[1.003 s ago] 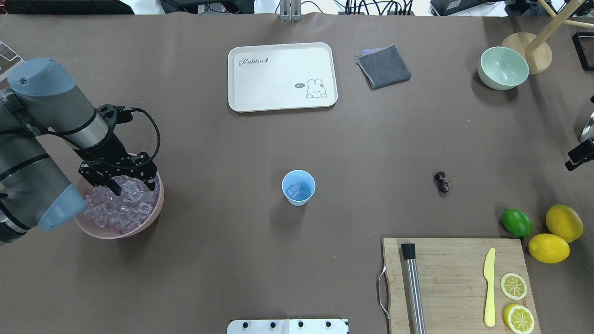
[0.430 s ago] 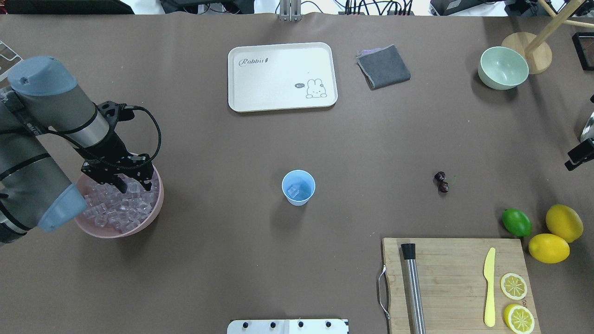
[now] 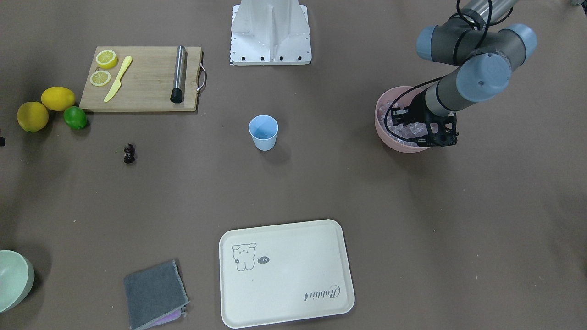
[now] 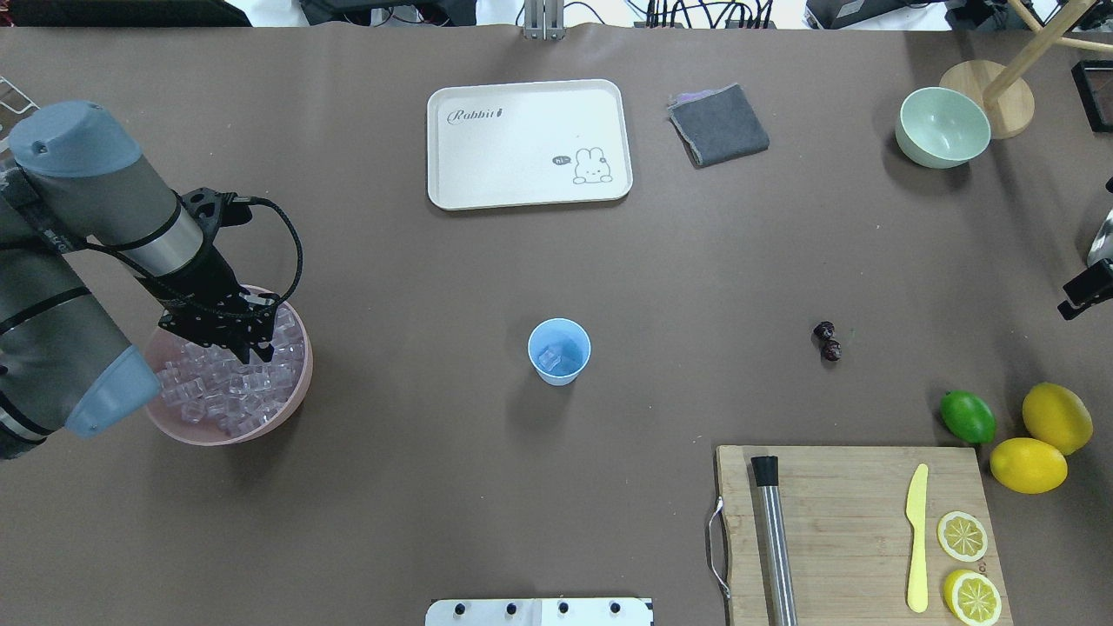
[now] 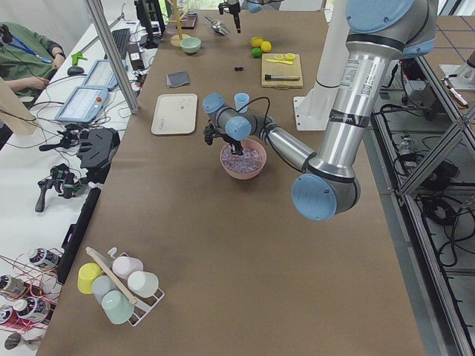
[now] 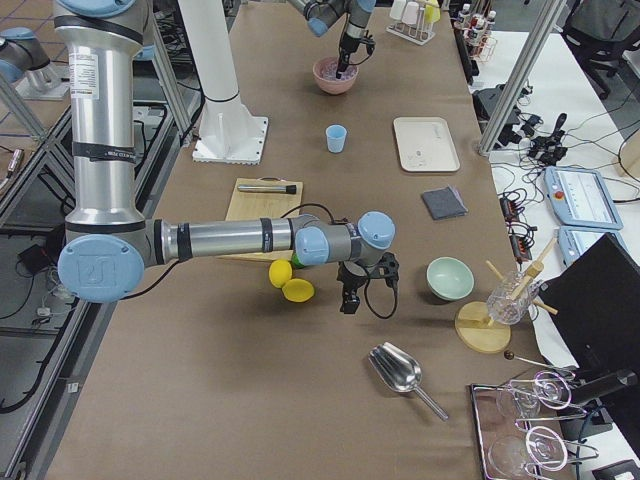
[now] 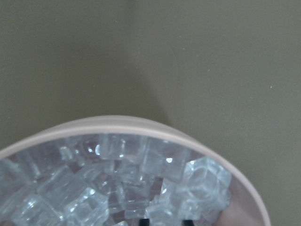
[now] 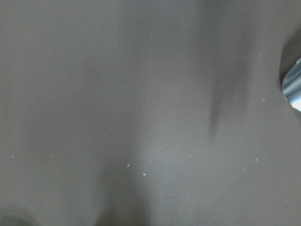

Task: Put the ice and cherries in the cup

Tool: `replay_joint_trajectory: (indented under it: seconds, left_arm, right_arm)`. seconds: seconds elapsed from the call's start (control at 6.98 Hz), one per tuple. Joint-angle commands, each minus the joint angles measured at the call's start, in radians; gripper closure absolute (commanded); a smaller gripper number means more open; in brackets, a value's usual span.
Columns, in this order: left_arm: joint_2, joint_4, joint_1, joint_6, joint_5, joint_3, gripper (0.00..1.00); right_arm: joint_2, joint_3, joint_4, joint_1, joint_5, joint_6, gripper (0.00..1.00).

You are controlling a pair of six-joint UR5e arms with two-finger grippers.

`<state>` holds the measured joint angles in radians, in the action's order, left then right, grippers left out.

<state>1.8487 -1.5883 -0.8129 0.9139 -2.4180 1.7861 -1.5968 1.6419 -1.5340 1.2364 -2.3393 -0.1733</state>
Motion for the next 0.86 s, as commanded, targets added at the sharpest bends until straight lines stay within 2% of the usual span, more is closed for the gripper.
replay_joint_trajectory:
  seconds: [0.0, 0.14, 0.29, 0.43, 0.57, 0.72]
  left_arm:
    - [0.001, 0.034, -0.002, -0.001, -0.004, 0.027, 0.91]
    - [0.001, 0.05, -0.003, -0.007, -0.006, 0.039, 0.91]
    - [0.006, 0.136, -0.018, -0.067, -0.006, 0.073, 0.91]
    - [0.067, 0.268, -0.067, -0.151, -0.007, 0.073, 0.91]
    - [0.178, 0.406, -0.104, -0.174, -0.009, 0.061, 0.91]
    - [0.249, 0.46, -0.117, -0.161, -0.076, 0.03, 0.91]
  right_arm:
    - [0.0, -0.002, 0.0, 0.0, 0.0, 0.0, 0.0]
    - [0.0, -0.002, 0.0, 0.0, 0.0, 0.001, 0.0]
    - [0.0, -0.002, 0.0, 0.0, 0.0, 0.0, 0.0]
    - [0.001, -0.002, 0.0, 0.0, 0.0, 0.0, 0.0]
    - [0.0, 0.001, 0.0, 0.0, 0.0, 0.0, 0.0]
    - [0.001, 0.001, 0.0, 0.0, 0.0, 0.001, 0.0]
